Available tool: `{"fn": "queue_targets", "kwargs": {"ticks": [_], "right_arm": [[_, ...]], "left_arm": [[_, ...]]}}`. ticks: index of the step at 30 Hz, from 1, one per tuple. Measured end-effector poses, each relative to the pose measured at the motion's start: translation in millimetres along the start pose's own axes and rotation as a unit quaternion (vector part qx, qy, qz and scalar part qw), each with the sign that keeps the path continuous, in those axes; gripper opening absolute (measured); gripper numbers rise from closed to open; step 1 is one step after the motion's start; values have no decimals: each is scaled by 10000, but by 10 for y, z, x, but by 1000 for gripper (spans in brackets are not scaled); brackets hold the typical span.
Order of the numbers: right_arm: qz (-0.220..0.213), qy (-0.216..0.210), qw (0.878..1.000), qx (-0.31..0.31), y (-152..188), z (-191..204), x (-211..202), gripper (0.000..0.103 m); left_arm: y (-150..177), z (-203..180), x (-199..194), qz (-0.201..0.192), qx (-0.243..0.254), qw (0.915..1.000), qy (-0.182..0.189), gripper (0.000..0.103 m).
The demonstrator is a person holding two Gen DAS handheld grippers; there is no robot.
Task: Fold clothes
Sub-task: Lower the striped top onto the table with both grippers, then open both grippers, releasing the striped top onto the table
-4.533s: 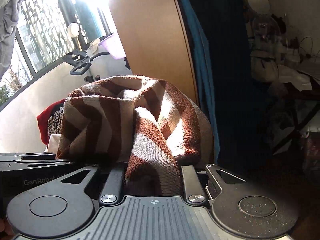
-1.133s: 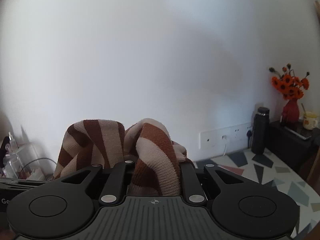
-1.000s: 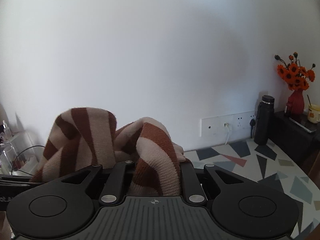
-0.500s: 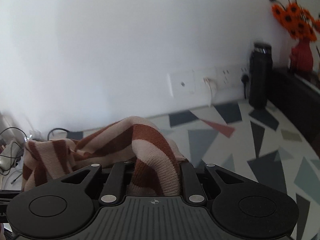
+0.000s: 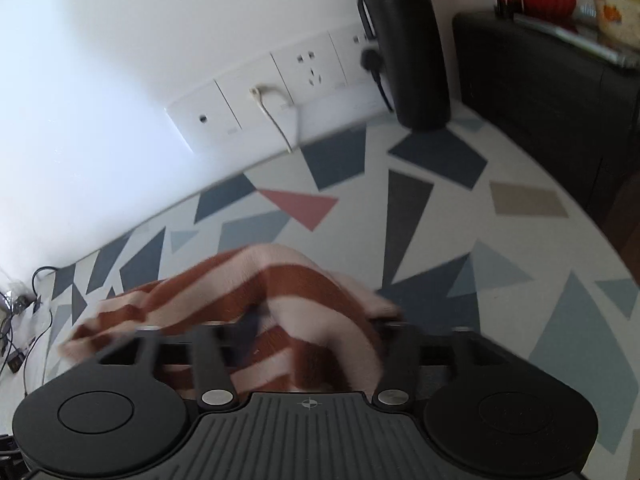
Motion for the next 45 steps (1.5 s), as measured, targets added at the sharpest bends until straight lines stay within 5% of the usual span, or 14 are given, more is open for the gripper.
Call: {"fn": "queue_targets", "kwargs": {"ticks": [4, 7, 13, 15, 17, 19, 24, 25, 26, 29, 33, 37, 41, 45], "right_arm": [[-18, -53, 9998, -165, 31, -33, -138, 73], [-220, -193, 9995, -112, 36, -113, -341, 85], [-274, -210, 9993, 119, 127, -186, -690, 82], [-180, -98, 9998, -80, 276, -81, -806, 81], [-63, 15, 9992, -384, 459, 46, -911, 81], [83, 49, 9960, -891, 694, 215, -947, 81], [420, 613, 9838, -1632, 1158, 427, -603, 77], [549, 779, 9827, -1585, 1218, 401, -481, 73], [673, 886, 9838, -1405, 1252, 354, -389, 57], [853, 937, 9897, -668, 1248, 231, -275, 19], [331, 695, 9963, -370, 1010, 336, -437, 4], [-231, 254, 9992, -219, 742, 609, -588, 1], [-94, -238, 9982, -546, 672, 931, -555, 5], [496, -423, 9933, -954, 891, 1138, -337, 23]], "left_arm": [[65, 99, -46, -19, -57, 10000, 51, 66], [129, 96, 0, 104, 213, 9997, 87, 70], [245, -23, 290, 230, 1024, 9942, 218, 68], [258, -57, 383, 194, 1164, 9929, 157, 54], [243, -57, 414, 159, 1068, 9933, 407, 22], [234, -63, 402, 57, 1084, 9917, 688, 11], [189, -20, 260, -368, 1255, 9871, 927, 5], [158, 25, 226, -417, 1155, 9877, 971, 4], [108, 112, 157, -538, 987, 9891, 955, 3], [-26, 437, -60, -880, 446, 9906, 951, 3], [-86, 910, -309, -1217, -1, 9909, 573, 3], [66, 1387, -426, -1187, -511, 9916, -26, 3], [228, 1864, -541, -1133, -1028, 9863, -620, 7], [424, 1966, -544, -906, -693, 9909, -711, 45]]}}
Point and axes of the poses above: each gripper's, at about its wrist camera, not at the fingertips, and x roughly the way its jaws point, z to its left, y to its underside, the point moved 3 cm from there along x, roughly the way its jaws point, and after that the axes turned 3 degrees about z, right-handed, at the moved point
